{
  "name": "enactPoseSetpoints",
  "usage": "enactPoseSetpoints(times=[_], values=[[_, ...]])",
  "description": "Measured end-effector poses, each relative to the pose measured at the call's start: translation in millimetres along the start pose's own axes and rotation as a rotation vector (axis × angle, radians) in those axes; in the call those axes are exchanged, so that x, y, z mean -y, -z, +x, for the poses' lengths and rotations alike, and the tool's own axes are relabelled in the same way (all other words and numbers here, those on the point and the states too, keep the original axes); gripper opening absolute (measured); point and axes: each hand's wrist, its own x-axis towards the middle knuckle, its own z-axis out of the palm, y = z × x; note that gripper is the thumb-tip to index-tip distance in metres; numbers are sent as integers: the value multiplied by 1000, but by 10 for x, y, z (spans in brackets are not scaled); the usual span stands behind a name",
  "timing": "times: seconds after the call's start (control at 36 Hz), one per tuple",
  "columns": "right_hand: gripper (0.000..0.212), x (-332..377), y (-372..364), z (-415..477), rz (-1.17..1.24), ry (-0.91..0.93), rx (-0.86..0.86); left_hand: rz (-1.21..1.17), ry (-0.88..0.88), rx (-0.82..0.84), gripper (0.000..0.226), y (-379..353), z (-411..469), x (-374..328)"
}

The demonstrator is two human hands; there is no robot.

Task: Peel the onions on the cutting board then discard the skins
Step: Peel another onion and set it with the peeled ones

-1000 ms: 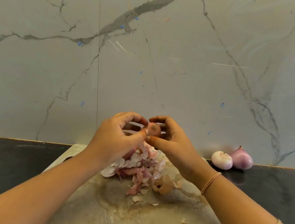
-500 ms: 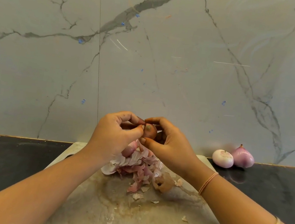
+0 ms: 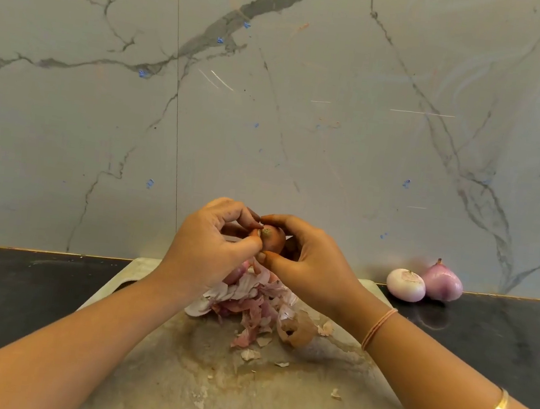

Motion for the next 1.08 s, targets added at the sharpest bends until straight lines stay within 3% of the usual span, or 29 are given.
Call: enactPoseSetpoints(times=[0.17,0.25,0.33,0.69,0.83,1.0,1.08], values=[[47,33,13,-9,143,-39,43,115,-27,-75,23,44,27,38],[50,50,39,-21,297,-88,90,38,63,-132,14,56,37,42],[39,43,53,-19,349,-115,82,-43,155,-173,11,63,44,47],[31,-9,112,31,602,-248,39,-42,255,-228,9,100,96,127],[35,-20,137,25,572,-258,42,35,158,-98,26,97,57,88],[37,-7,120,22,521,-255,44,103,-28,56,15,41,-7,-43],[29,2,119,20,497,-241,57,57,-20,82,15,49,-14,-47]])
